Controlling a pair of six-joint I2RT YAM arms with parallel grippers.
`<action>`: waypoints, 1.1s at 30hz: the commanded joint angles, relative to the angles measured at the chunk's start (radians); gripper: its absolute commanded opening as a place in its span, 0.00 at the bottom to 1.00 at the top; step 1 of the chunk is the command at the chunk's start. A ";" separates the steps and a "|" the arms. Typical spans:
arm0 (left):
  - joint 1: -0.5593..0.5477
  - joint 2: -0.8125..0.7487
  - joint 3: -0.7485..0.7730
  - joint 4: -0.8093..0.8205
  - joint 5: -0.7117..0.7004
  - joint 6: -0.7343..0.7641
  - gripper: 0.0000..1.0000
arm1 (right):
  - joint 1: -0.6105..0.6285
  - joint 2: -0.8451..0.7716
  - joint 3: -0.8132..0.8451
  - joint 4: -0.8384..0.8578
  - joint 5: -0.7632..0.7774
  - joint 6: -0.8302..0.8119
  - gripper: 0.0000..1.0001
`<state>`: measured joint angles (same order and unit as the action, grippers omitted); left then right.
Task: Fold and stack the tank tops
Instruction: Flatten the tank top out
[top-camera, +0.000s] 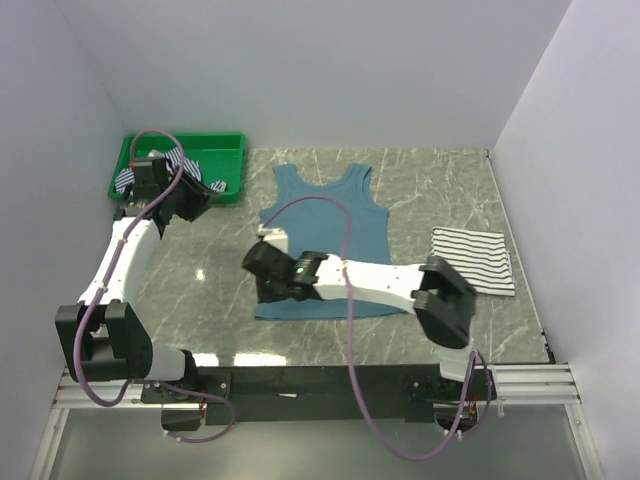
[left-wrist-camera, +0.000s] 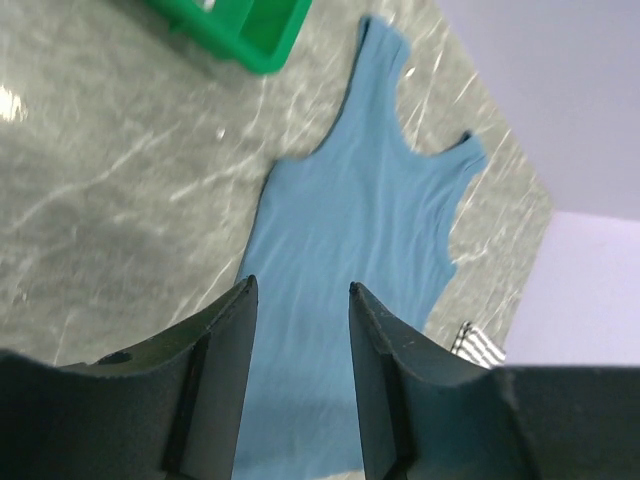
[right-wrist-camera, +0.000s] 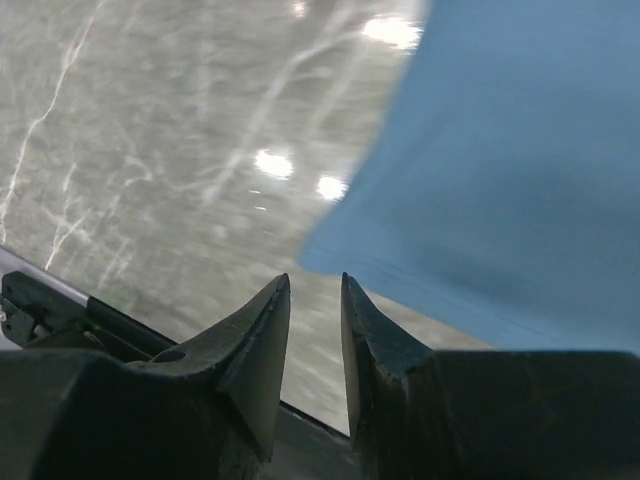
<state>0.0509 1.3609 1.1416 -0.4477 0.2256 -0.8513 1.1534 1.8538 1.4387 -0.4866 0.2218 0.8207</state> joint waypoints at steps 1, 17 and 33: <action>0.015 0.020 0.084 0.006 0.007 0.017 0.47 | 0.035 0.073 0.133 -0.053 0.105 -0.014 0.34; 0.024 0.049 0.004 0.086 0.080 0.001 0.43 | 0.086 0.274 0.267 -0.105 0.113 -0.017 0.33; 0.024 0.095 -0.059 0.139 0.109 -0.023 0.41 | 0.104 0.318 0.247 -0.109 0.044 -0.028 0.41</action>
<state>0.0719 1.4429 1.0943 -0.3534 0.3054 -0.8608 1.2419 2.1651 1.6699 -0.5930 0.2653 0.7986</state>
